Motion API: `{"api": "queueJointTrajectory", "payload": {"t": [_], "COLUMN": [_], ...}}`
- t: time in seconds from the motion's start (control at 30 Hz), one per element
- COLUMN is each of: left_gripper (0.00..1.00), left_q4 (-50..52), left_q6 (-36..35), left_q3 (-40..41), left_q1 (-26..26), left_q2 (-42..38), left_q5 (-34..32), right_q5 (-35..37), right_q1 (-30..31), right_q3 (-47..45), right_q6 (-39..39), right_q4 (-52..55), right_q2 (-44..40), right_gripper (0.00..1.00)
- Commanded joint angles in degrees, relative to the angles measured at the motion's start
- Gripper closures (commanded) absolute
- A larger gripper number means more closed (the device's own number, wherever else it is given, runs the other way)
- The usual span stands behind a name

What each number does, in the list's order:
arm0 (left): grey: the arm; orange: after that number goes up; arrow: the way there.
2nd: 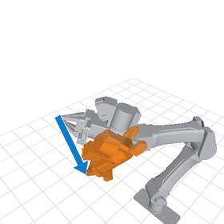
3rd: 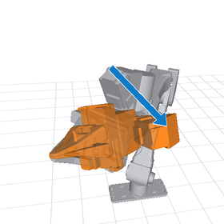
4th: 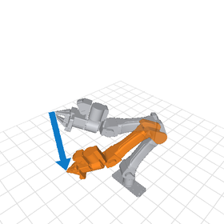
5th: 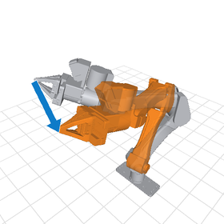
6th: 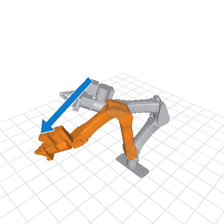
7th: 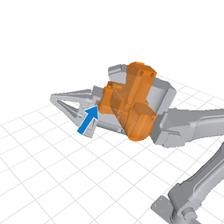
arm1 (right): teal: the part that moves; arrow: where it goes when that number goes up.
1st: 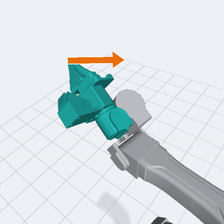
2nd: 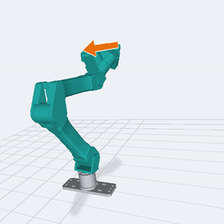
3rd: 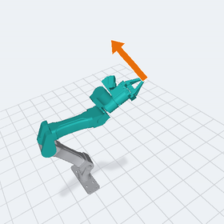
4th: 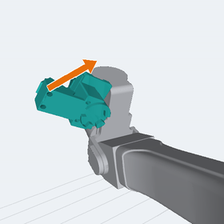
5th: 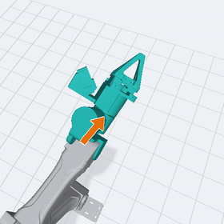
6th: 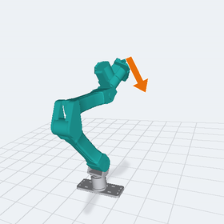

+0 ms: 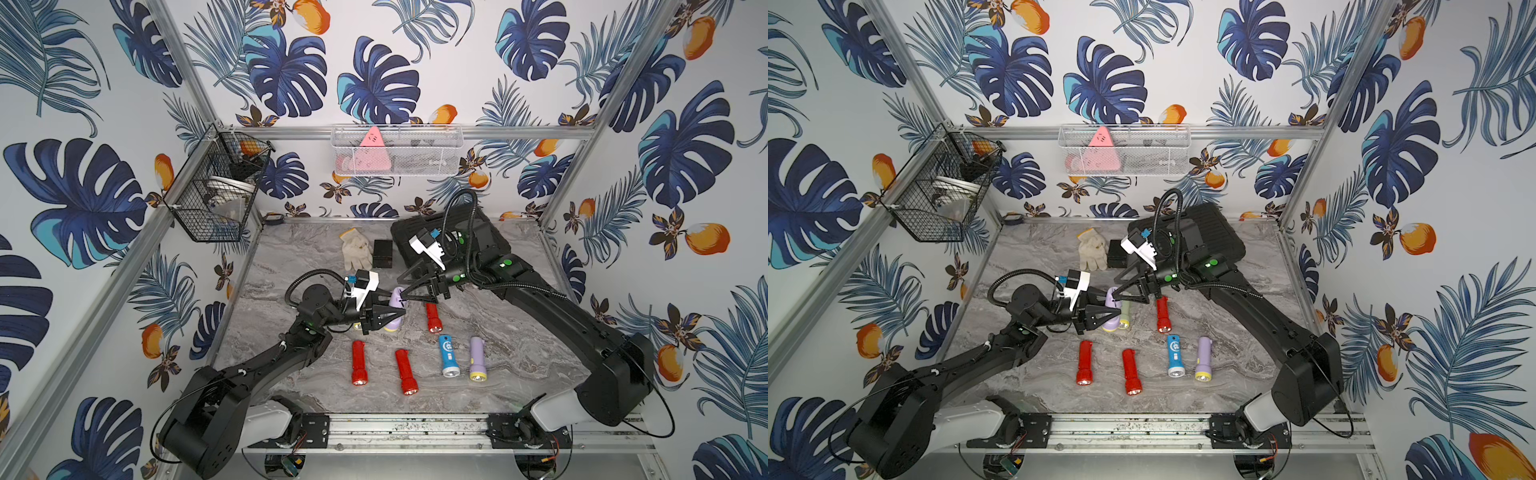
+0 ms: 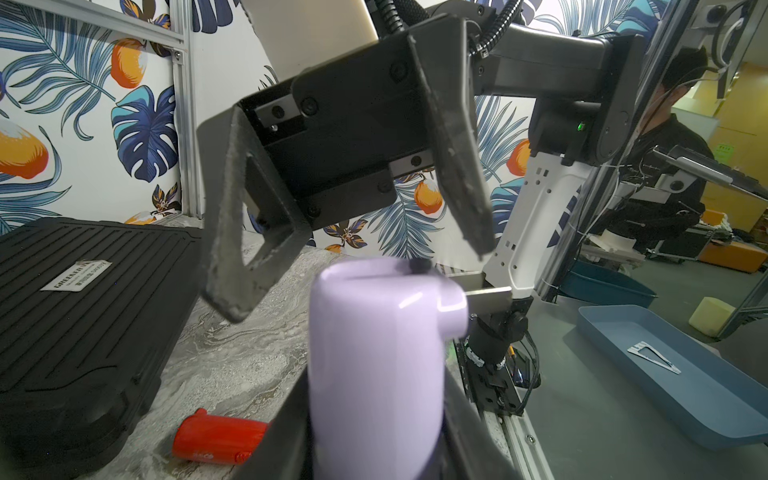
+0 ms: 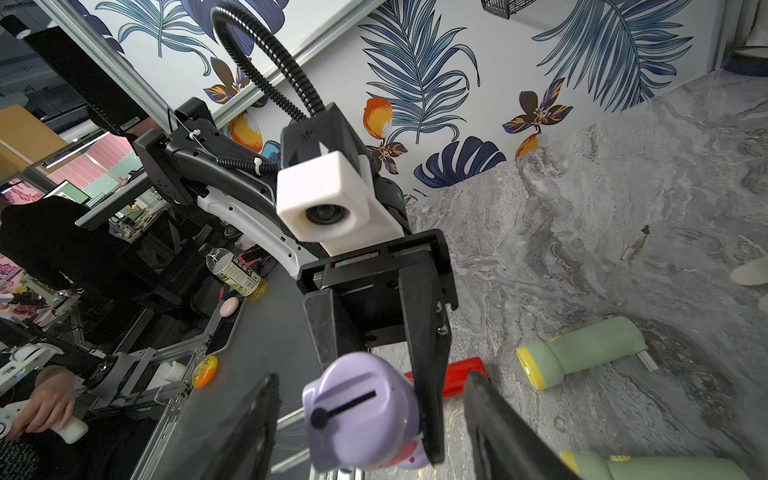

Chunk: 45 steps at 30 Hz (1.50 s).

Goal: Close the plug at the bottom of the flashlight
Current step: Close the plug of the flashlight.

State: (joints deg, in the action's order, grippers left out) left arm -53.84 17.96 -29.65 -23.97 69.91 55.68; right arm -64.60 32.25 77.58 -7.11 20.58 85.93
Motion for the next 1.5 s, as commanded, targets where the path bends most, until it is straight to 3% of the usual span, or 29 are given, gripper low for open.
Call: {"api": "queueJointTrajectory", "payload": {"t": [0.0,0.6,0.97,1.47], "left_gripper": [1.0,1.0,1.0,1.0], "left_q4": [-0.9,-1.7,-1.0,0.2], "left_q6": [-0.9,-1.0,-1.3,-1.9], "left_q3": [-0.7,-0.6,-0.6,-1.2], "left_q1": [-0.1,-0.1,-0.3,-0.5], "left_q2": [0.1,-0.2,-0.9,-1.6], "left_q5": [0.7,1.1,1.1,1.2], "right_q5": [-0.7,-2.2,-2.1,-2.7], "right_q1": [0.3,0.3,0.3,0.4], "right_q3": [-0.3,-1.0,-0.9,-0.5], "right_q6": [-1.4,-2.0,-1.0,-1.6], "right_q4": [0.6,1.0,-0.2,1.3], "right_q2": [-0.3,0.6,-1.1,1.2], "right_gripper": [0.31,0.52,0.43,0.58]}}
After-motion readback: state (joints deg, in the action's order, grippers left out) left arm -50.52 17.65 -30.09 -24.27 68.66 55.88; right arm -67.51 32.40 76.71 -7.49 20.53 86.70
